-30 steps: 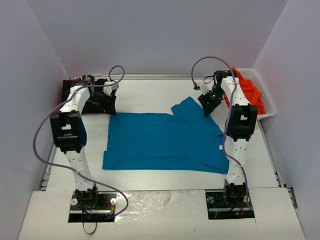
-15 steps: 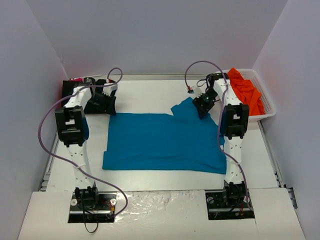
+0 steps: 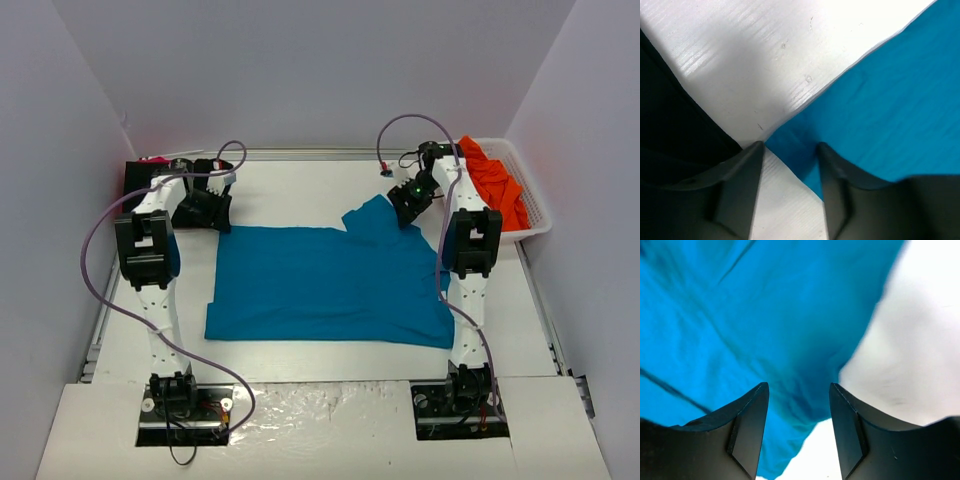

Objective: Fold and stack the t-shirts
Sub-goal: Grap the side of the flattened tshirt furthest away from the robot with both arms

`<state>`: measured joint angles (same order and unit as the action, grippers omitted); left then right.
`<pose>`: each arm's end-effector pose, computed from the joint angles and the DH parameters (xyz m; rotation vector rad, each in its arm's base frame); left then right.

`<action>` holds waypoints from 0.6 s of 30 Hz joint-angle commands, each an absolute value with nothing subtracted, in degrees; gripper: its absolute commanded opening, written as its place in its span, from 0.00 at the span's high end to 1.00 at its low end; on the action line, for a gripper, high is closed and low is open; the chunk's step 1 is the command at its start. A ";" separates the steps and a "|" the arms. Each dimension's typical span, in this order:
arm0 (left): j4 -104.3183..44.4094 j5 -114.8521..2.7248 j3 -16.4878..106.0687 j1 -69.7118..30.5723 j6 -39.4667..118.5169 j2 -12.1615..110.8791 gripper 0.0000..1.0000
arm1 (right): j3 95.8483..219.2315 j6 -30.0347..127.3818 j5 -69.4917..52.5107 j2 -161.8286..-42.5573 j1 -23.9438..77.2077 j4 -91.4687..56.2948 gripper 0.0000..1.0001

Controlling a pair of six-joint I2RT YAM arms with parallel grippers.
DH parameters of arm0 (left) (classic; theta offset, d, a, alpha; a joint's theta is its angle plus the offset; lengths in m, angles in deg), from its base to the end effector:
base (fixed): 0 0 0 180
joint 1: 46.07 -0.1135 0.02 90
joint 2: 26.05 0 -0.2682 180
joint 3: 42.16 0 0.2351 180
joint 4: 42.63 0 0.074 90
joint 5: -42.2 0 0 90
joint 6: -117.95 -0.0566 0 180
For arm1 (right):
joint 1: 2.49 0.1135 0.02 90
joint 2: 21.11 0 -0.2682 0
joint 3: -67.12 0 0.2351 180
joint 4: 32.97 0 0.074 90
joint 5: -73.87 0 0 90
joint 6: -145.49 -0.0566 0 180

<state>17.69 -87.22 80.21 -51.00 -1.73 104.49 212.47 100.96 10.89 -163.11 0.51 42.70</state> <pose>0.4716 0.0046 0.1744 0.7011 2.4027 -0.7130 0.5018 0.0520 0.1738 -1.1795 2.3787 0.4447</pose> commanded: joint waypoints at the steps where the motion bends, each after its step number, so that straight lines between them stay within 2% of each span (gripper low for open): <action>1: 18.73 -86.30 81.87 -50.90 -2.11 105.88 0.58 | 215.76 96.11 13.57 -162.53 -0.38 38.62 0.52; 3: 19.08 -86.82 82.04 -50.90 -1.94 106.31 0.72 | 216.29 93.21 13.93 -162.79 -0.91 35.36 0.52; 4: 19.60 -87.17 82.22 -50.99 -1.94 106.49 0.86 | 216.29 91.98 13.93 -162.97 -1.00 32.47 0.52; 5: 20.13 -87.61 82.39 -50.99 -2.29 106.58 0.96 | 216.81 90.31 14.80 -163.49 -1.26 31.57 0.52; 18: 21.72 -87.79 82.31 -50.29 -1.85 105.61 0.98 | 222.88 83.71 25.69 -172.54 -1.18 24.89 0.48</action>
<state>18.58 -88.62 81.35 -50.95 -1.51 106.22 220.36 86.38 19.88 -171.24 -1.35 25.80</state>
